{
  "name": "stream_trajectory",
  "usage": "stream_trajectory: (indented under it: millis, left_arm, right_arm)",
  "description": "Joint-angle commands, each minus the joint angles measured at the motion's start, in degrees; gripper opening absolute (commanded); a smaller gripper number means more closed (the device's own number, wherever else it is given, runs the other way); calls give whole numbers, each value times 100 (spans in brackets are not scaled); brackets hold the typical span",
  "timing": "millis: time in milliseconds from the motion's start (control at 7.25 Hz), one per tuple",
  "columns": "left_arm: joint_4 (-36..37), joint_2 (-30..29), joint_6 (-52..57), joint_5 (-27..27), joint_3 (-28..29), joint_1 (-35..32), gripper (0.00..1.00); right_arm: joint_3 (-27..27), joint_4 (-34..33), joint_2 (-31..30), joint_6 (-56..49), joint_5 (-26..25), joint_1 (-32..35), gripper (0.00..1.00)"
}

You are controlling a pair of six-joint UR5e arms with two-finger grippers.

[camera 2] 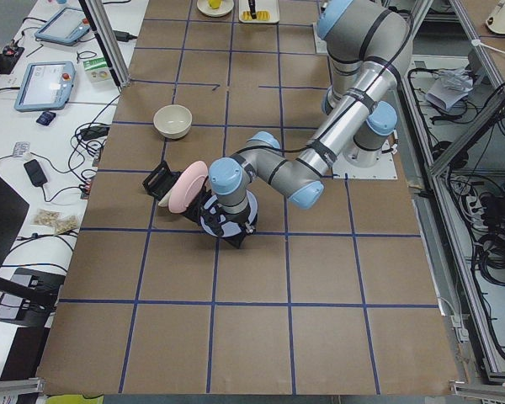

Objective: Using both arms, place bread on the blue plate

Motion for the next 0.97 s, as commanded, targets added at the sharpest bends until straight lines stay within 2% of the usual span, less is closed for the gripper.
stream_trajectory:
  millis: [0, 414, 552, 690, 828]
  left_arm:
    - [-791, 414, 343, 387, 186, 135, 0]
    - [-2188, 1406, 853, 179, 345, -171, 0]
    - [-2541, 1723, 784, -205, 197, -399, 0]
    - [-2597, 1944, 739, -687, -39, -767, 0]
    - [-2537, 2007, 356, -918, -346, -1458, 0]
  right_arm:
    - [-26, 85, -52, 13, -1, 0, 0]
    - [-245, 207, -349, 39, -9, 9, 0]
    - [-350, 417, -507, 214, -9, 52, 0]
    - [-543, 819, -648, 459, 43, 79, 0]
    - [-797, 1276, -771, 618, 78, 105, 0]
